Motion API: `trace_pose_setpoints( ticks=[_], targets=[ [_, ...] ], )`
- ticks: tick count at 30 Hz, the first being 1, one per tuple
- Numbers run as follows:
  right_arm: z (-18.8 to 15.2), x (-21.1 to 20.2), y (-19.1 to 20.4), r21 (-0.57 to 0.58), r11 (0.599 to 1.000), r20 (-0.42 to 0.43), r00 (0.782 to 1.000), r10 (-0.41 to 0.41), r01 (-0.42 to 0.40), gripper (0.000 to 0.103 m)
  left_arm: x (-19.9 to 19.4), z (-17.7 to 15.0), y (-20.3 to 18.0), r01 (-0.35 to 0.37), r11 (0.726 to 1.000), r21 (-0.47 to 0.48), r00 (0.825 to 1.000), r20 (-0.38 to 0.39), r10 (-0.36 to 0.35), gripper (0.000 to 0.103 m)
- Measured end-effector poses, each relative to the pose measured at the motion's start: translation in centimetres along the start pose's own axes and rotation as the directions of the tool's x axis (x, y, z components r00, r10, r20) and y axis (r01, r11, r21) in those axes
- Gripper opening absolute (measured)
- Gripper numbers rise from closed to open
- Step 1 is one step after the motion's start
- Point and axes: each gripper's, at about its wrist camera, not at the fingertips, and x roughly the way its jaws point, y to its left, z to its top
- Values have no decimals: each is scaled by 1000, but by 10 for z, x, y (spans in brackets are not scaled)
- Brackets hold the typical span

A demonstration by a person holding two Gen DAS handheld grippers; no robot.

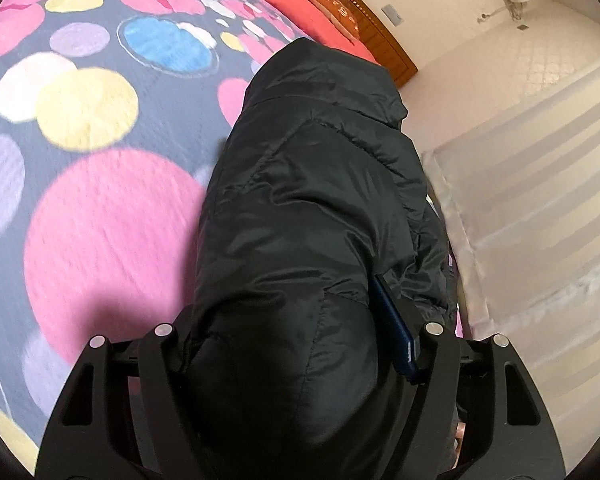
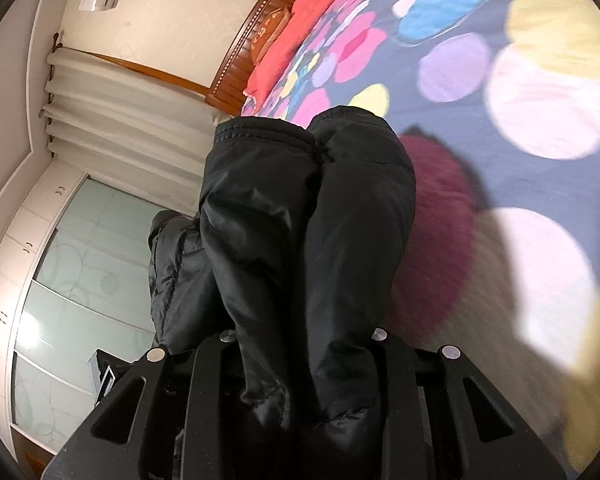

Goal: Fold large clothes

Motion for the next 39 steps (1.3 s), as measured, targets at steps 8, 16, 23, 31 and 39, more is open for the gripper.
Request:
trace_pose_setpoints(
  ticks=[8, 16, 23, 31, 39],
  targets=[
    [7, 35, -4, -3, 996, -26, 996, -89, 89, 27, 26, 22, 41, -25, 997, -76, 999, -28, 23, 72],
    [5, 20, 4, -61, 982, -45, 983, -181, 178, 60, 10, 19, 53, 35, 994, -103, 999, -30, -38, 82],
    [-26, -22, -1, -62, 986, -83, 984, -158, 153, 70, -32, -15, 84, 75, 992, -101, 997, 8, -74, 91],
    [-73, -41, 0, -107, 981, -99, 980, -172, 161, 79, -34, -47, 84, 91, 990, -106, 996, 34, -88, 95],
    [-77, -66, 20, -128, 975, -101, 975, -197, 184, 27, -43, -53, 42, 31, 998, -61, 999, 10, -31, 77]
  ],
)
